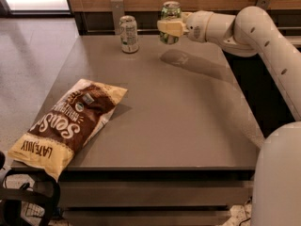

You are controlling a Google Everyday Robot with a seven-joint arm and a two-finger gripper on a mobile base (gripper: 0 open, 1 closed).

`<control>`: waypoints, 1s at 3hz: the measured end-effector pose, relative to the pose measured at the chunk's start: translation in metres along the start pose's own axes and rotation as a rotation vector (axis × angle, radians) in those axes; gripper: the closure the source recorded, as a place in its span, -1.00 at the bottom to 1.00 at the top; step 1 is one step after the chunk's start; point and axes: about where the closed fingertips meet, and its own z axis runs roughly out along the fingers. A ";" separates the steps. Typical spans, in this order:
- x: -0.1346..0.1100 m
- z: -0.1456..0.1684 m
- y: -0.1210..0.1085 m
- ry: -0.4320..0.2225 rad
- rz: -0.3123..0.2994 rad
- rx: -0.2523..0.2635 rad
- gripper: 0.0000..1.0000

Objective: Move green can near 7up can

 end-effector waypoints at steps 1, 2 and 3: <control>0.010 0.034 0.008 -0.003 -0.003 -0.045 1.00; 0.022 0.055 0.014 0.007 -0.015 -0.060 1.00; 0.039 0.064 0.017 0.040 -0.035 -0.049 1.00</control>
Offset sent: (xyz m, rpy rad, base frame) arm 0.0247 0.0672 -0.0533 -0.0627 -0.0019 0.0596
